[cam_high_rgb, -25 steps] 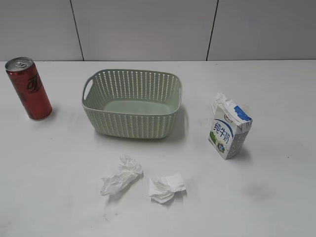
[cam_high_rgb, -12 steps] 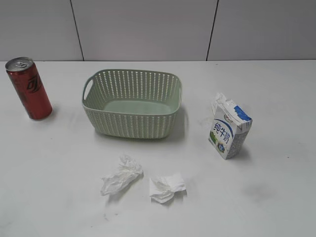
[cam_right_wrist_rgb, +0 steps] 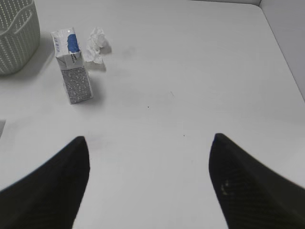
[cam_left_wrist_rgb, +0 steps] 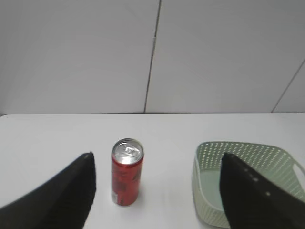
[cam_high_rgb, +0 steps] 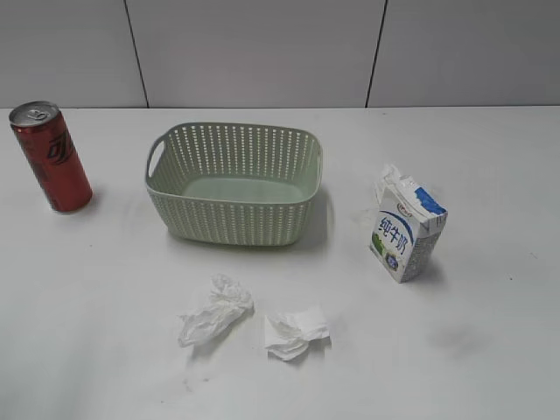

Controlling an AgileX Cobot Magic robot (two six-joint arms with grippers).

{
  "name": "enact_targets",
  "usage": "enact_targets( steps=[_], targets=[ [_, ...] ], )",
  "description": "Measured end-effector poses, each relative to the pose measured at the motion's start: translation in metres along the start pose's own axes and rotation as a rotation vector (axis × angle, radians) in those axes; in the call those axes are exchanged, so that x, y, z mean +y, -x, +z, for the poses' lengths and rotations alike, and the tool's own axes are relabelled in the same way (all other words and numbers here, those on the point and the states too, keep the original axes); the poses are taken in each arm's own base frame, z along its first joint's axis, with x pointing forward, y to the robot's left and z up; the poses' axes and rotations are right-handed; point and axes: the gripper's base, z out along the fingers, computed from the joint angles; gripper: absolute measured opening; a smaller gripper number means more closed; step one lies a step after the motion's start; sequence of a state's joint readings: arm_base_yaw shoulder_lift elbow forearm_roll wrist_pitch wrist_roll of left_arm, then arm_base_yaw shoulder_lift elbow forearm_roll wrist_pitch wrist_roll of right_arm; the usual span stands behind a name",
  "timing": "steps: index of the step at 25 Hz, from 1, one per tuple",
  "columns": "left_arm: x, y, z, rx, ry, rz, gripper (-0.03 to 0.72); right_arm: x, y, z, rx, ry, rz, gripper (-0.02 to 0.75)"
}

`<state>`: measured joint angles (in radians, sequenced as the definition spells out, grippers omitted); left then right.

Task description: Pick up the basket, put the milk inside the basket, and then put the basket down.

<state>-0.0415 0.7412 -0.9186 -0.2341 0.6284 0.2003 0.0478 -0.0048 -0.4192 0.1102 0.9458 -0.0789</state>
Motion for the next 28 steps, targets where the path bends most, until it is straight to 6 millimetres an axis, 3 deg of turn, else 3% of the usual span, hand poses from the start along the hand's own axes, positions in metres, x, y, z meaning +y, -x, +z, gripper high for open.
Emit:
enact_targets(
  steps=[4, 6, 11, 14, 20, 24, 28],
  targets=[
    [-0.010, 0.033, 0.051, 0.140, -0.107, 0.028, 0.609, 0.000, 0.000, 0.000, 0.000, 0.000, -0.001, 0.594],
    [-0.020, 0.040, 0.083, 0.238, -0.164, 0.050, 0.609, 0.000, 0.000, 0.000, 0.000, 0.001, 0.000, 0.594],
    [-0.051, 0.037, 0.159, 0.434, -0.263, 0.117, 0.601, 0.000, 0.000, 0.000, 0.000, 0.001, 0.000, 0.594],
    [-0.062, 0.019, 0.208, 0.541, -0.281, 0.129, 0.597, 0.000, 0.000, 0.000, 0.000, 0.001, 0.000, 0.593],
    [-0.065, -0.043, 0.290, 0.737, -0.256, 0.120, 0.593, 0.000, 0.000, 0.000, 0.000, 0.001, 0.000, 0.593],
    [-0.066, -0.078, 0.327, 0.817, -0.247, 0.110, 0.591, 0.000, 0.000, 0.000, 0.000, 0.001, 0.000, 0.594],
    [-0.066, -0.105, 0.349, 0.846, -0.234, 0.097, 0.553, 0.000, 0.000, 0.000, 0.000, 0.001, 0.000, 0.594]
  ],
)
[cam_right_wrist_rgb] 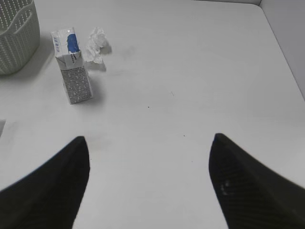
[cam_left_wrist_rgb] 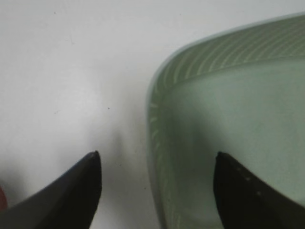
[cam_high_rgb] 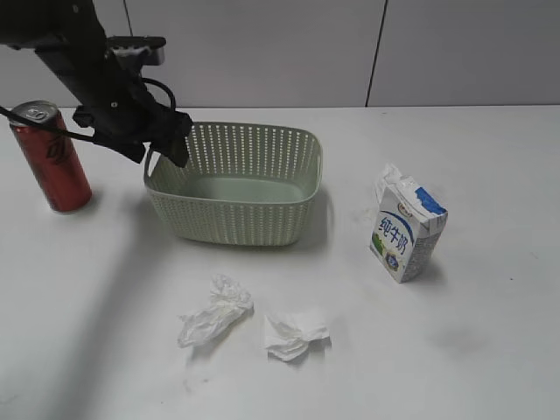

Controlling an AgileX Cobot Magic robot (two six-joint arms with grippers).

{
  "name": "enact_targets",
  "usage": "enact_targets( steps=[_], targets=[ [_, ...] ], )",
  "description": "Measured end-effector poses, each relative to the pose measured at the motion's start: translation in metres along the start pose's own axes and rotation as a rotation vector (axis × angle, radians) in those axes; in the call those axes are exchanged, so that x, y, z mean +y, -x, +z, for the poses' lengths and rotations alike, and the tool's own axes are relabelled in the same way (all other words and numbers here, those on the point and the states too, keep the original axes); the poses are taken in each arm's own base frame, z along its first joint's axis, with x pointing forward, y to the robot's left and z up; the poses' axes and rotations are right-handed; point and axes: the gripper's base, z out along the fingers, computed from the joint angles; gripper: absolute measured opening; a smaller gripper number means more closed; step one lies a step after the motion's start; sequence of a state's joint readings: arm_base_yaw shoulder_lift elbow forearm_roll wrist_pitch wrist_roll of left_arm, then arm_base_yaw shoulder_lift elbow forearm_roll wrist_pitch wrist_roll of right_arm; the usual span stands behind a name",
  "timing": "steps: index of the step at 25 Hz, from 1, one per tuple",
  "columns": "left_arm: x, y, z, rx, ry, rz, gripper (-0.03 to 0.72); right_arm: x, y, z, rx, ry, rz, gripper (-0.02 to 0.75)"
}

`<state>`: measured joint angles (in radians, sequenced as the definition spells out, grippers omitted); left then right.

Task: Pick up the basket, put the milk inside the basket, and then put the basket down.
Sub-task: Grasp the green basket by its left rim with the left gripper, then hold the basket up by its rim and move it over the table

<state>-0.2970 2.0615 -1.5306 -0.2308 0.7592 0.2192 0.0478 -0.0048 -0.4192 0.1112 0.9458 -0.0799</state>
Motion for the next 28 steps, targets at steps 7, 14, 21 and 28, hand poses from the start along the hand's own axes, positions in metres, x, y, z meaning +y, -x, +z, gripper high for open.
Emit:
enact_targets(
  steps=[7, 14, 21, 28],
  targets=[
    [0.005, -0.001, 0.028, -0.011, 0.009, -0.040, 0.369, 0.000, 0.000, 0.000, 0.000, 0.000, 0.000, 0.594],
    [0.006, 0.002, 0.031, -0.048, 0.011, -0.085, 0.087, 0.000, 0.000, 0.000, 0.000, 0.000, 0.000, 0.593],
    [0.008, 0.002, 0.031, -0.042, 0.026, -0.190, 0.000, 0.000, 0.000, 0.000, 0.000, 0.000, 0.000, 0.594],
    [0.003, 0.001, 0.015, -0.012, 0.021, -0.259, 0.000, 0.000, 0.000, 0.000, 0.000, 0.001, 0.001, 0.594]
  ],
)
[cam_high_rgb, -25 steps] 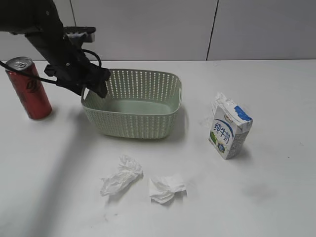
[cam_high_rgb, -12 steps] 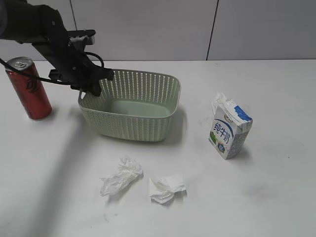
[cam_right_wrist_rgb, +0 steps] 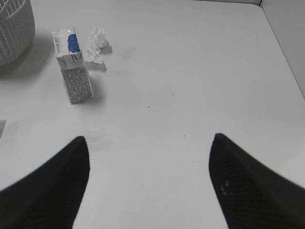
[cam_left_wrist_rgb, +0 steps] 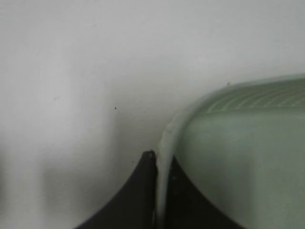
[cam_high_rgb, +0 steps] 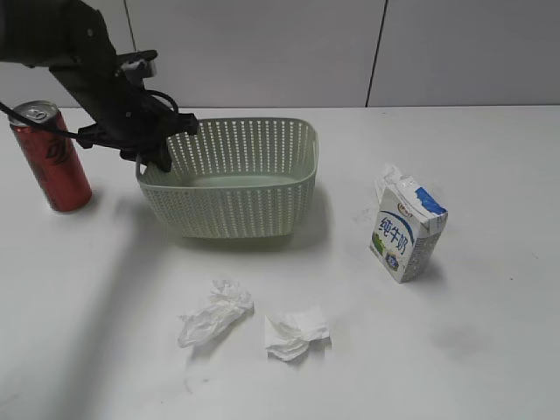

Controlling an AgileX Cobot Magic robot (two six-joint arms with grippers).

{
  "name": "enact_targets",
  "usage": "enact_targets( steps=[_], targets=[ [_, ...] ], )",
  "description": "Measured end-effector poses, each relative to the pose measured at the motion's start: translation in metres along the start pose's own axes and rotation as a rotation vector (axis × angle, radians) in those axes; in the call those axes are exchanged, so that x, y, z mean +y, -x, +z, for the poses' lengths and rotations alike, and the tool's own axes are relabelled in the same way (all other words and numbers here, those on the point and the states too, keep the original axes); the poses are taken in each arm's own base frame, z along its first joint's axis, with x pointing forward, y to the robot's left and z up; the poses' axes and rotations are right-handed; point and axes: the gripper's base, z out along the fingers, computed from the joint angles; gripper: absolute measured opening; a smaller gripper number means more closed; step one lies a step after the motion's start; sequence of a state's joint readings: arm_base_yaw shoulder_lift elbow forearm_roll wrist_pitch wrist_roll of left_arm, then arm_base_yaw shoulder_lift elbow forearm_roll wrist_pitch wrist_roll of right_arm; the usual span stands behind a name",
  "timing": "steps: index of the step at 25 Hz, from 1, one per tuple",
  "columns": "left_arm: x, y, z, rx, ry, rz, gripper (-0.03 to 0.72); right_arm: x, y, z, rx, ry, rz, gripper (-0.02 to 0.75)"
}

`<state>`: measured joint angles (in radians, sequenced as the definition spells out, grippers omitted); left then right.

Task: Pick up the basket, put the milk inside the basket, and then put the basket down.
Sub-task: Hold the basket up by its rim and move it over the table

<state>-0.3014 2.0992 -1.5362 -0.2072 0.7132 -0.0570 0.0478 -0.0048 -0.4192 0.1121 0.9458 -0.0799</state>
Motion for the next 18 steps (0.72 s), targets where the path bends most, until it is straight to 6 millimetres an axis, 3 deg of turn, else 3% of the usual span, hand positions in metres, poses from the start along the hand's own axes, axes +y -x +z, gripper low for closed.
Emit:
enact_targets(
  steps=[5, 13, 18],
  targets=[
    [-0.007, 0.004, -0.022, -0.039, -0.012, -0.006, 0.000, 0.000, 0.000, 0.000, 0.000, 0.000, 0.000, 0.594],
    [-0.006, 0.000, -0.026, 0.002, 0.000, -0.009, 0.000, 0.002, 0.000, 0.000, -0.004, 0.018, 0.013, 0.594],
    [-0.008, 0.003, -0.039, -0.027, 0.006, 0.004, 0.000, 0.001, 0.026, 0.000, -0.105, 0.009, 0.018, 0.594]
  ],
)
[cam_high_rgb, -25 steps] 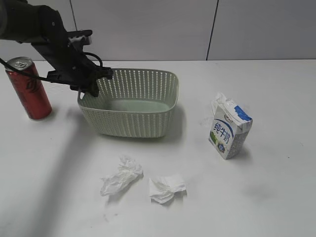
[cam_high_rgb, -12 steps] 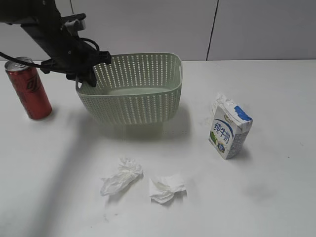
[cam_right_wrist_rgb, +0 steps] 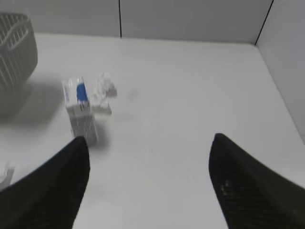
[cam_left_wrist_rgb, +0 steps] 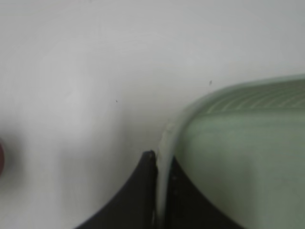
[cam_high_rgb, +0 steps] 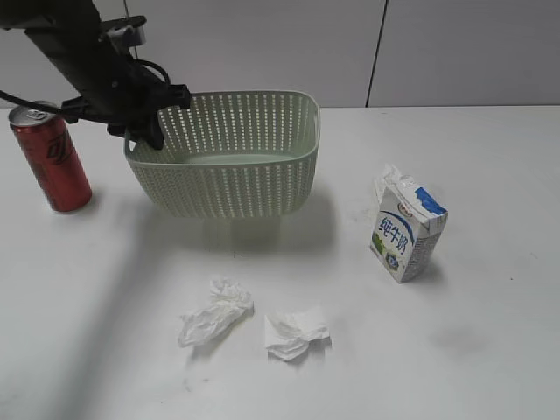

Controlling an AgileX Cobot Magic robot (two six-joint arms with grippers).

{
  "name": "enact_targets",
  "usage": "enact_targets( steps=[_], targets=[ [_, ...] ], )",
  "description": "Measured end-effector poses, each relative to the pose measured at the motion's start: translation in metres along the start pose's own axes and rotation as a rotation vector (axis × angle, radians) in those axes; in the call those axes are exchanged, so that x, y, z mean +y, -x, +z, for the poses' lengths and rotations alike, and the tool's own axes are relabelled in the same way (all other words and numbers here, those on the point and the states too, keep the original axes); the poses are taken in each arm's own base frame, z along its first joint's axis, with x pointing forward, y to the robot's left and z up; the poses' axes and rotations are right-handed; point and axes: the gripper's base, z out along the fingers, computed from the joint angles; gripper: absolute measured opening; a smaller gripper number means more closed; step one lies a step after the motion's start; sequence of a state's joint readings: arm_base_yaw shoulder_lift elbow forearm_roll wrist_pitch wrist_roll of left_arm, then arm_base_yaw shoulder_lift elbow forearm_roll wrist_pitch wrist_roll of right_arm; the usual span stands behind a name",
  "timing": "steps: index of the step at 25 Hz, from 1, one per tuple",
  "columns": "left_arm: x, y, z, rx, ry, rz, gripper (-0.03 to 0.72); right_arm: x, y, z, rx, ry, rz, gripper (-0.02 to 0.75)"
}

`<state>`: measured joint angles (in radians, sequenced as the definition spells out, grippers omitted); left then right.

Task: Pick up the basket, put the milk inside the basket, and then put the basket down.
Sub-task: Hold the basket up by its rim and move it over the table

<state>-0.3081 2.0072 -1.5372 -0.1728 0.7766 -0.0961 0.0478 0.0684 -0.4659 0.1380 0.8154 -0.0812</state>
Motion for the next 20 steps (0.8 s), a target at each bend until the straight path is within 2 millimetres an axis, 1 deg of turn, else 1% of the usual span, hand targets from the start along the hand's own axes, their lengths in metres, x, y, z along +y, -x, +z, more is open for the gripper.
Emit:
enact_targets(
  steps=[4, 6, 8, 14, 17, 20],
  targets=[
    [0.000, 0.000, -0.002, -0.004, 0.001, 0.002, 0.000, -0.004, 0.027, 0.017, -0.135, -0.020, 0.013, 0.594],
    [0.000, 0.000, -0.002, -0.003, 0.002, 0.003, 0.000, -0.006, 0.037, 0.031, -0.152, -0.031, 0.003, 0.594],
    [0.000, 0.000, -0.002, -0.003, 0.002, 0.003, 0.000, -0.007, 0.045, 0.048, -0.104, -0.025, -0.016, 0.594],
    [0.000, 0.000, -0.002, 0.002, 0.006, 0.006, 0.000, -0.003, 0.073, 0.112, 0.105, 0.055, -0.052, 0.594],
    [0.000, 0.000, -0.002, 0.004, 0.007, 0.008, 0.000, 0.005, 0.085, 0.143, 0.189, 0.109, -0.099, 0.594],
    [0.001, 0.000, -0.002, 0.004, 0.009, 0.009, 0.000, 0.017, 0.088, 0.175, 0.296, 0.165, -0.151, 0.594]
  ],
)
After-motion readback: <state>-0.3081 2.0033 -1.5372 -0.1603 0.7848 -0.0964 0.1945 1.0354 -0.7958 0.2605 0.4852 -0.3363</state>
